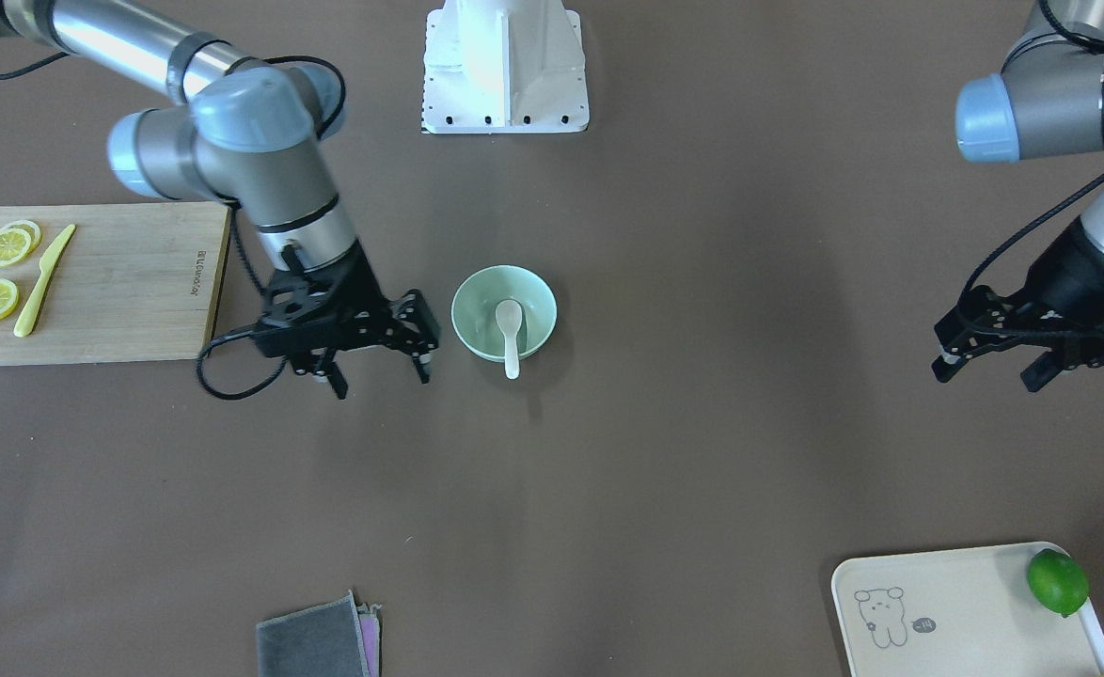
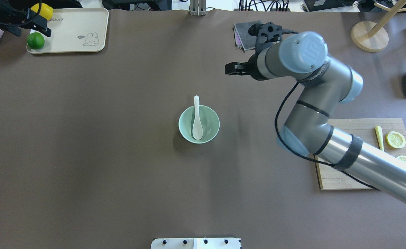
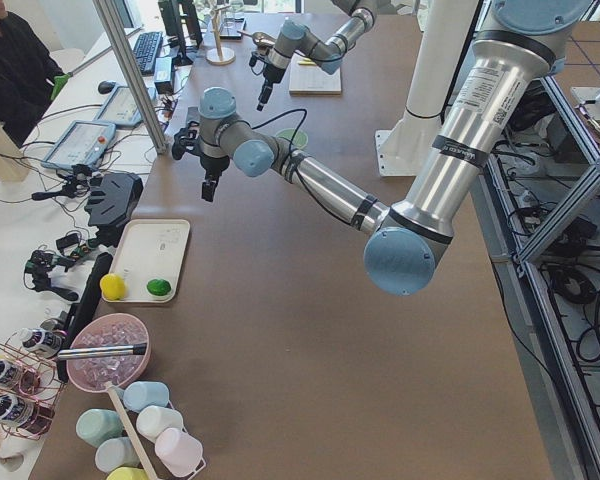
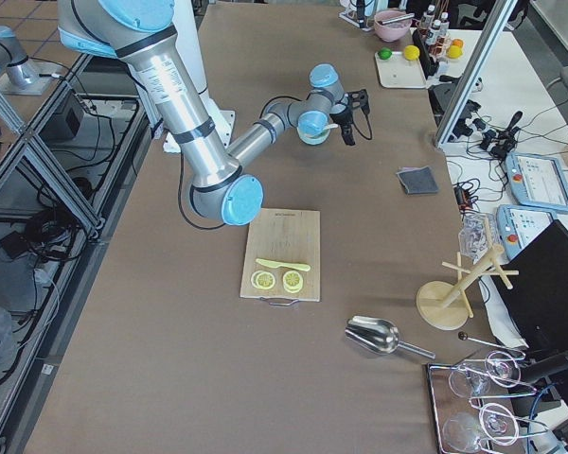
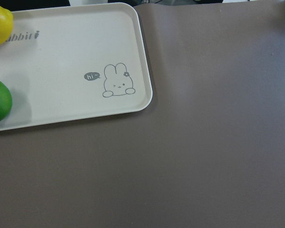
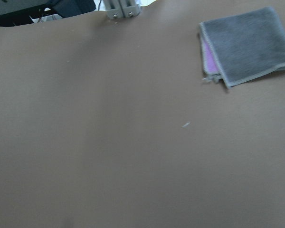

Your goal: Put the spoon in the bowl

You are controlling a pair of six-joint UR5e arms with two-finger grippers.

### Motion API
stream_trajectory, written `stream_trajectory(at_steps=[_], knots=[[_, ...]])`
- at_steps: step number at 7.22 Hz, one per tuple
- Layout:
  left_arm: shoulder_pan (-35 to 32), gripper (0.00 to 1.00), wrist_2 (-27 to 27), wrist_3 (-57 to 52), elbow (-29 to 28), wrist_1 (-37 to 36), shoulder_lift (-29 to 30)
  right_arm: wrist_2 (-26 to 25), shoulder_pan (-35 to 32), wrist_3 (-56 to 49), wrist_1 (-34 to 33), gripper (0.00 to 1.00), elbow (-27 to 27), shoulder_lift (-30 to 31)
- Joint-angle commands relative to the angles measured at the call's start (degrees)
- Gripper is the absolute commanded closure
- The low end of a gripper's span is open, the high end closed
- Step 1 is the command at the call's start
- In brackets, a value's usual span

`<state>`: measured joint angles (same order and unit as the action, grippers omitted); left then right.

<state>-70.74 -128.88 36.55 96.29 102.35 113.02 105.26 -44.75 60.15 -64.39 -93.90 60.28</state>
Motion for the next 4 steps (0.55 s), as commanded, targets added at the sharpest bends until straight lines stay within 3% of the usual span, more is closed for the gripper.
stream_trajectory(at_steps=[1,2,4], knots=[[-4.66,0.02,-3.56,-4.37,2.56,1.95,-4.96,11.33,-10.23,-8.55,1.71,0.00,-8.26,14.96],[-6.33,0.02,-3.39,-4.82,3.72,3.97,-7.70,10.93,-13.75,-8.65,3.37,0.00,-12.66,20.61],[-8.09,0.02,-2.00,-4.65,0.68,8.72,-11.15,11.53,-20.52,-9.00,4.19,0.00,-12.18,24.51]])
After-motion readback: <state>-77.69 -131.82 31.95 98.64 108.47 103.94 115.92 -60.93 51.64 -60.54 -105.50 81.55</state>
